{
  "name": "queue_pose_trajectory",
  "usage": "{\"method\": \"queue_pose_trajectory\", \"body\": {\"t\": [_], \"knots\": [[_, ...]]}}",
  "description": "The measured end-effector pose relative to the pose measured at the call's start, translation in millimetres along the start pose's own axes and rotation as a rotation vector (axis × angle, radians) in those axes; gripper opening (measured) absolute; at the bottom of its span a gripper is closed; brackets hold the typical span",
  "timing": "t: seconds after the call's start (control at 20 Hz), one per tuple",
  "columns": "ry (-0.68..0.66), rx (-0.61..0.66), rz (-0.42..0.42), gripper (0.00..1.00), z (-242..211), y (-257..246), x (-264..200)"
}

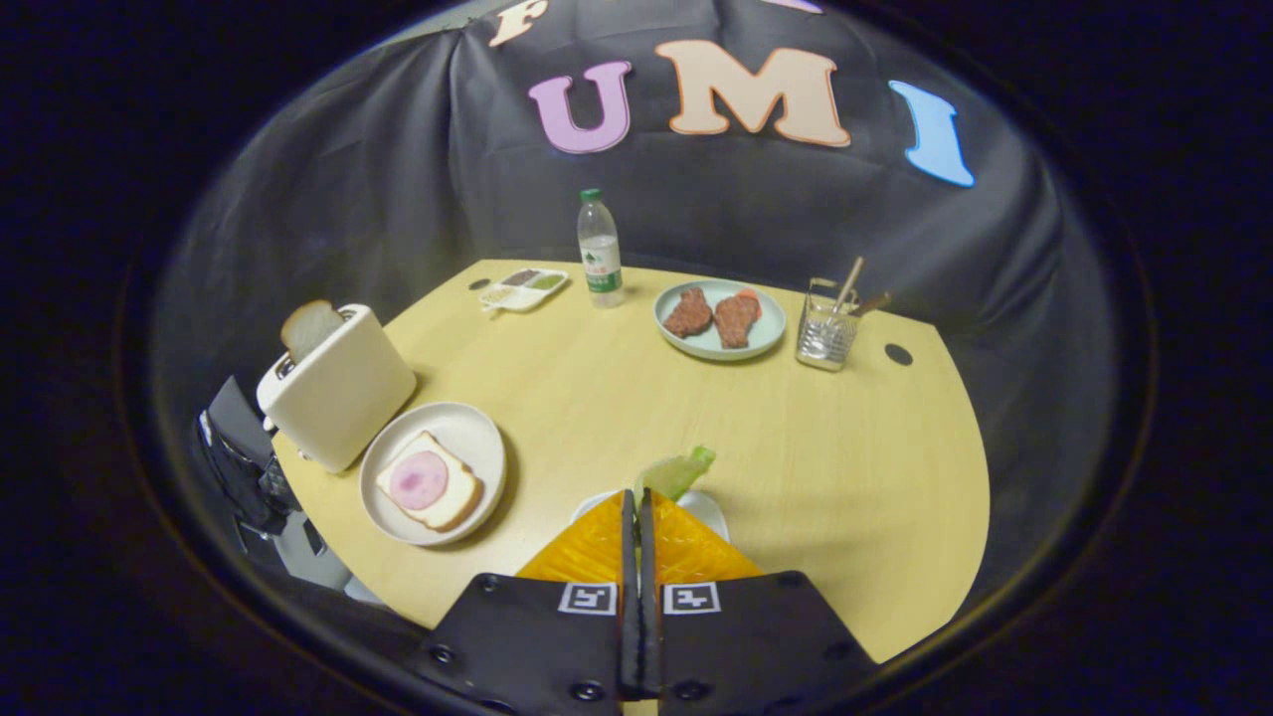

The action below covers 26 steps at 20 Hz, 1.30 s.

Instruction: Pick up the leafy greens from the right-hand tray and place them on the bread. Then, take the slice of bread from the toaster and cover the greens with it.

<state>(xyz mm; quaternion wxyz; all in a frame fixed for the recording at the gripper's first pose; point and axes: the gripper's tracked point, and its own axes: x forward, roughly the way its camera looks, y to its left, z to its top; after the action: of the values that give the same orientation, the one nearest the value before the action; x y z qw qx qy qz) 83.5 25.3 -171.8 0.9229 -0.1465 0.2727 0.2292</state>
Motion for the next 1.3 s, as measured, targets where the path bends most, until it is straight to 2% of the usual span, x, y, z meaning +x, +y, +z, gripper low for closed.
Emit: {"method": "queue_pose_trajectory", "body": {"t": [0.2,0.4,0.95,1.1,1.3], "knots": [[-0.04,-0.001,0.059,0.03,25,48,-12],[-0.069,-0.015,0.156,0.04,43,113,-12],[-0.062,-0.065,0.4,0.04,49,275,13],[-0.054,-0.08,0.385,0.04,46,281,31],[0.047,-0.1,0.249,0.04,3,240,62]]}}
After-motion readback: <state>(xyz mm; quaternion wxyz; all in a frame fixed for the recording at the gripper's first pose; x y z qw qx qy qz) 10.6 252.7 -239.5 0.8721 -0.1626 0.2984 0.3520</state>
